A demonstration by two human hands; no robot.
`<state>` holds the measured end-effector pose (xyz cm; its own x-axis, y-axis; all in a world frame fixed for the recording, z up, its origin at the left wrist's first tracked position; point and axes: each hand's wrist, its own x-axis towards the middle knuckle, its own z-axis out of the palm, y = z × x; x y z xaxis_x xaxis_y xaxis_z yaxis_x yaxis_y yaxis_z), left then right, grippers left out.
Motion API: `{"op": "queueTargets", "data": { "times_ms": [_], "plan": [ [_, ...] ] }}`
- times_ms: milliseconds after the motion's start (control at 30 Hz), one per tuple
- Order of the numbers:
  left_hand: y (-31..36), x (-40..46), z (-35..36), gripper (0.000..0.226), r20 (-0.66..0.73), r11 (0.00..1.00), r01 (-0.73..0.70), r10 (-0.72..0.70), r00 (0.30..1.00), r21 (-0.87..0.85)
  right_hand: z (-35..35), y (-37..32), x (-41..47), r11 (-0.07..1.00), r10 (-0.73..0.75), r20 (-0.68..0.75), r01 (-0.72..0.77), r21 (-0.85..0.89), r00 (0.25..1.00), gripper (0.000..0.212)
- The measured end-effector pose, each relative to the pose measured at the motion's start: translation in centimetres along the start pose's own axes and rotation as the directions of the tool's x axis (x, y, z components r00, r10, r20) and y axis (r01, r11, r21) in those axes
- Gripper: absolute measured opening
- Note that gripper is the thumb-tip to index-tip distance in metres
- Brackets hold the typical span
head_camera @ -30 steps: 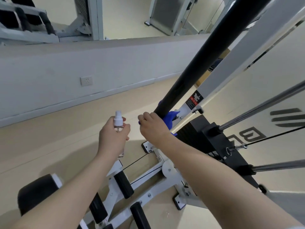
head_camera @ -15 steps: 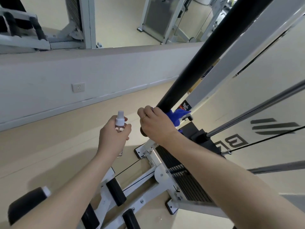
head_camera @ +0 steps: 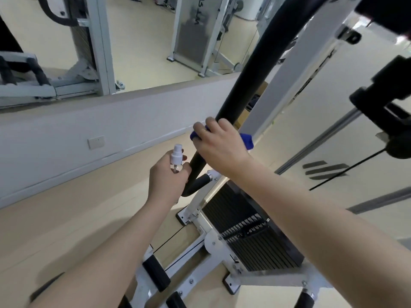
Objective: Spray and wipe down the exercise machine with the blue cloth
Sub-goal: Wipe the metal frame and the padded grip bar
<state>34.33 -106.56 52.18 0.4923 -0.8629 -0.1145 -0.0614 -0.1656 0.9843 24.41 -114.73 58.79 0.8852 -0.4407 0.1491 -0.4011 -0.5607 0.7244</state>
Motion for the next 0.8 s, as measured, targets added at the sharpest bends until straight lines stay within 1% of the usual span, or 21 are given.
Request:
{"op": "queueTargets", "data": {
  "times_ms": [67,133,200,233,267,333,400,467,500,533,567,600,633,667,700,767,800],
  "plan": [
    [1.0,0.0,0.0,0.019,0.013,0.999,-0.032,0.032,0.999,-0.037,-1.8,3.0,0.0,0.994,0.103,-0.141,-0.107,-0.021,0.985,0.020],
    [2.1,0.3,0.2,0.018,0.015,0.995,-0.075,0.076,0.997,-0.059,-3.3,4.9,0.2,0.971,0.230,-0.211,-0.238,-0.010,0.950,0.018],
    [2.7,0.7,0.2,0.021,0.015,0.993,-0.105,0.106,0.994,-0.052,-3.4,4.6,0.4,0.957,0.282,-0.250,-0.290,0.006,0.926,0.014],
    [2.8,1.0,0.3,0.021,0.020,0.992,-0.118,0.120,0.993,-0.047,-2.8,3.7,0.4,0.961,0.271,-0.222,-0.276,0.010,0.937,0.011],
    [3.0,1.3,0.4,0.021,0.024,0.992,-0.124,0.125,0.992,-0.037,-1.9,2.6,0.3,0.974,0.227,-0.165,-0.227,0.015,0.960,0.009],
    [2.9,1.7,0.4,0.021,0.023,0.993,-0.116,0.117,0.993,-0.021,-0.6,0.8,0.1,0.996,0.085,-0.061,-0.083,0.029,0.995,0.007],
    [2.5,2.1,0.3,0.023,0.006,0.994,-0.105,0.105,0.994,-0.022,-0.8,1.7,-0.1,0.999,0.028,-0.094,-0.025,0.035,0.995,0.004],
    [2.6,2.0,0.4,0.022,0.000,0.995,-0.094,0.094,0.996,-0.032,-2.4,4.7,-0.3,0.999,0.044,-0.188,-0.047,-0.011,0.981,0.011],
    [2.7,2.0,0.6,0.021,0.010,0.995,-0.092,0.093,0.996,-0.035,-3.5,6.4,-0.1,0.992,0.090,-0.270,-0.110,-0.059,0.959,0.017],
    [3.1,1.9,0.8,0.021,0.026,0.995,-0.091,0.092,0.995,-0.029,-4.5,8.3,0.3,0.977,0.161,-0.359,-0.200,-0.074,0.919,0.021],
    [3.2,1.8,1.1,0.021,0.048,0.996,-0.088,0.089,0.995,-0.011,-5.1,9.6,0.9,0.954,0.250,-0.440,-0.297,-0.041,0.863,0.024],
    [3.7,1.8,1.4,0.023,0.077,0.995,-0.100,0.099,0.992,0.012,-5.5,10.4,1.4,0.924,0.343,-0.484,-0.383,0.016,0.805,0.025],
    [4.1,1.8,1.7,0.024,0.100,0.993,-0.116,0.114,0.989,0.020,-5.7,10.4,1.8,0.896,0.412,-0.504,-0.439,0.070,0.759,0.026],
    [4.7,1.8,2.1,0.026,0.105,0.991,-0.133,0.131,0.986,0.014,-5.5,9.9,2.0,0.881,0.445,-0.513,-0.461,0.105,0.734,0.026],
    [5.2,1.9,2.6,0.028,0.094,0.990,-0.139,0.138,0.986,0.000,-4.9,8.9,2.0,0.889,0.440,-0.501,-0.442,0.121,0.746,0.028],
    [6.0,2.0,3.4,0.029,0.050,0.993,-0.115,0.116,0.992,-0.035,-3.5,6.8,1.0,0.940,0.340,-0.432,-0.322,0.115,0.835,0.036],
    [6.5,1.9,3.6,0.028,0.037,0.993,-0.112,0.114,0.993,-0.048,-3.2,6.7,0.4,0.955,0.298,-0.411,-0.275,0.115,0.862,0.040]
  ]
}}
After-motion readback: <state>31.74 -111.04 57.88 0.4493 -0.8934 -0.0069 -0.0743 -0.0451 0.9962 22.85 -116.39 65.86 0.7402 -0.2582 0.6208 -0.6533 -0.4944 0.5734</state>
